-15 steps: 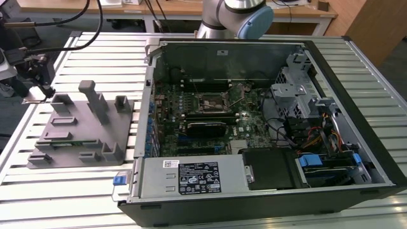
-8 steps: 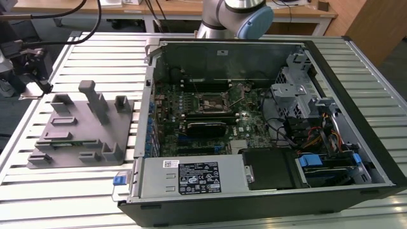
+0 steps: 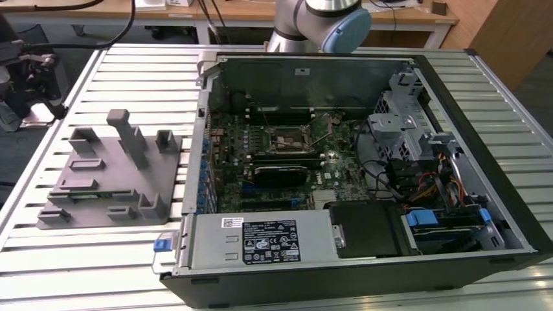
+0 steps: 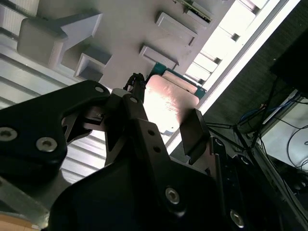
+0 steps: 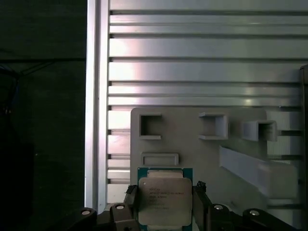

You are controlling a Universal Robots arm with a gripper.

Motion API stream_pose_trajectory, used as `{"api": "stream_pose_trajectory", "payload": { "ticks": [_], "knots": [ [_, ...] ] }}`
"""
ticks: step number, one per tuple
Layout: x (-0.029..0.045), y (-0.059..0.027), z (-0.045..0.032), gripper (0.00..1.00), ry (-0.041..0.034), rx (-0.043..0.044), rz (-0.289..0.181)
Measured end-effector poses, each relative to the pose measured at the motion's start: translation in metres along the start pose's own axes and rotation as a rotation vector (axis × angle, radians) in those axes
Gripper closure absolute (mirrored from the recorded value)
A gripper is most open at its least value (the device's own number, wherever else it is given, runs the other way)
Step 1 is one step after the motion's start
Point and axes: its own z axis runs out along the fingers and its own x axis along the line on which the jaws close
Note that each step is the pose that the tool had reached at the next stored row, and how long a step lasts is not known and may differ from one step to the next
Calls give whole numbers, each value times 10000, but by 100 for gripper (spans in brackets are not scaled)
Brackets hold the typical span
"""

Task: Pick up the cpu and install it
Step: 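Pick up the cpu and move it towards the insertion slot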

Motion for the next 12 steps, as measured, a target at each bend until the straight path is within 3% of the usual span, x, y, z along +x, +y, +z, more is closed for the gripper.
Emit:
{"api": "stream_pose_trajectory", "payload": {
  "ticks": [12],
  "knots": [
    [2,63,-260,46,-19,0,-1]
  ]
}}
